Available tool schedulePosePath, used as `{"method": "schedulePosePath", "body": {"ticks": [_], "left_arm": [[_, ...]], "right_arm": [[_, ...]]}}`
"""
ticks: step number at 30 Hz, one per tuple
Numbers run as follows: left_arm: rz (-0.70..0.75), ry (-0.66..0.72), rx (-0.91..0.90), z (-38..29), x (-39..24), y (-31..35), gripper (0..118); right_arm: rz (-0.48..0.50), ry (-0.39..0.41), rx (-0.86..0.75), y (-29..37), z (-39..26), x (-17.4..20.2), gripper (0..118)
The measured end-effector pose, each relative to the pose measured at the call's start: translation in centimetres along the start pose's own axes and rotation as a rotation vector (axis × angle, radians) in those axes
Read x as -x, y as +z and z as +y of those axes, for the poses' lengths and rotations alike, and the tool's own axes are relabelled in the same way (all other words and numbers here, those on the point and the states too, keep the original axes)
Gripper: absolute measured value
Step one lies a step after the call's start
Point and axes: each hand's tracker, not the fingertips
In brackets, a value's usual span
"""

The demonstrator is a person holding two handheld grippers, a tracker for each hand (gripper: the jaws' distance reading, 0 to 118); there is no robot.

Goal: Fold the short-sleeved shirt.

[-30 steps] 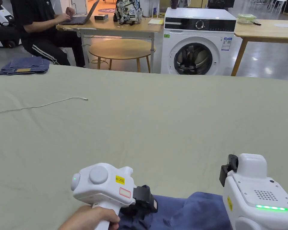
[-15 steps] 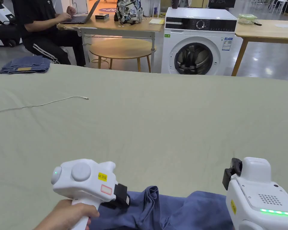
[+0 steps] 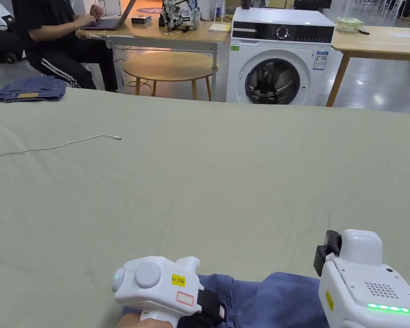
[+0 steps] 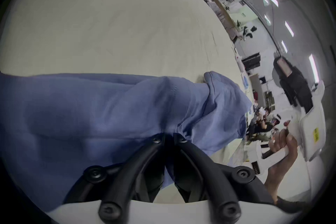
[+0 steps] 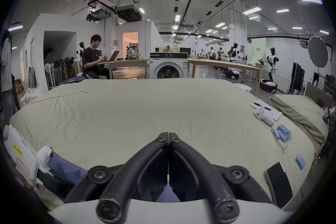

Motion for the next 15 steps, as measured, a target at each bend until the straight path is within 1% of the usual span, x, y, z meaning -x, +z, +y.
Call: {"method": "schedulePosePath", "body": {"ticks": [7, 12, 15], "left_arm": [[-0.137, 0.053, -0.009, -0.60, 0.43, 0.05, 5], [-0.123, 0.039, -0.017, -0.71, 0.26, -0.16, 5], [-0.106, 0.002, -0.023, -0.33, 0.08, -0.02, 5]], "right_arm": [[0.005, -0.016, 0.001, 0.46, 0.33, 0.50, 0], [0.006, -0.013, 0.001, 0.39, 0.37, 0.56, 0], [0.008, -0.015, 0.002, 0.38, 0.34, 0.59, 0]]}}
